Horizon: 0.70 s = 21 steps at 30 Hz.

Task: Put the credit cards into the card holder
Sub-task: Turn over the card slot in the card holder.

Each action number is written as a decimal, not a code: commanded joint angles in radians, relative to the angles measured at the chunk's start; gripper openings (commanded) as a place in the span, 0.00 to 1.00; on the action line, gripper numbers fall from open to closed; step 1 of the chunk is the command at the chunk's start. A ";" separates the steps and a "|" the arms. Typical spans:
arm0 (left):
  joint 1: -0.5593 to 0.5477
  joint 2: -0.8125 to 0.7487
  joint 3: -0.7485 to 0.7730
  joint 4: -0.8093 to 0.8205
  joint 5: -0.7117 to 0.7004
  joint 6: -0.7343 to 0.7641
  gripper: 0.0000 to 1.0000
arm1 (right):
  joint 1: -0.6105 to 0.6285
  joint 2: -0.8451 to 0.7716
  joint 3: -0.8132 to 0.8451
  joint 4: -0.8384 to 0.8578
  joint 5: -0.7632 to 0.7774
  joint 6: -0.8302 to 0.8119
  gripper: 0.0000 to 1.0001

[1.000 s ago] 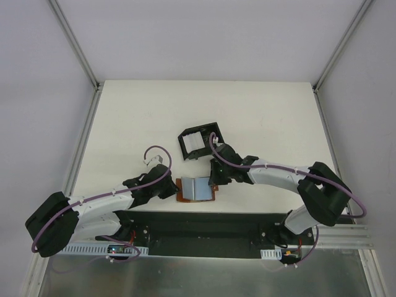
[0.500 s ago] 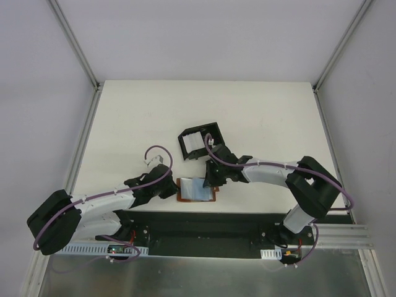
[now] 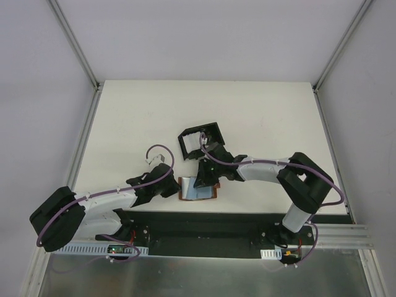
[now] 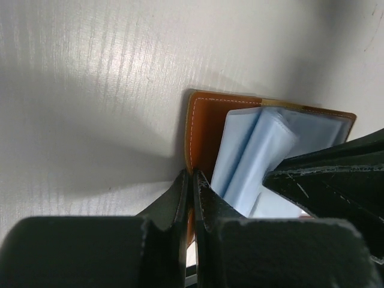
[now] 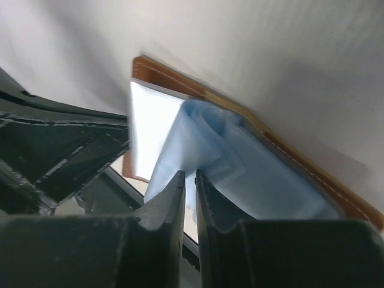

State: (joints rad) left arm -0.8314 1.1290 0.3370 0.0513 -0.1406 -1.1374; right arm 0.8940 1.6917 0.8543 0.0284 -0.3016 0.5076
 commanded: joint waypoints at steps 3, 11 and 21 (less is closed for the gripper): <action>-0.008 0.035 -0.024 -0.056 -0.036 -0.022 0.00 | 0.008 -0.001 0.086 0.139 -0.136 0.011 0.18; -0.005 0.025 -0.042 -0.056 -0.048 -0.041 0.00 | 0.000 -0.177 0.028 0.058 0.011 -0.066 0.21; -0.005 0.011 -0.033 -0.056 -0.048 -0.018 0.00 | -0.015 -0.213 0.008 -0.186 0.196 -0.092 0.21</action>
State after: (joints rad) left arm -0.8314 1.1381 0.3271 0.0830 -0.1425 -1.1790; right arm 0.8841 1.4670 0.8673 -0.0238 -0.1989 0.4374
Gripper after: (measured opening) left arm 0.008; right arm 0.213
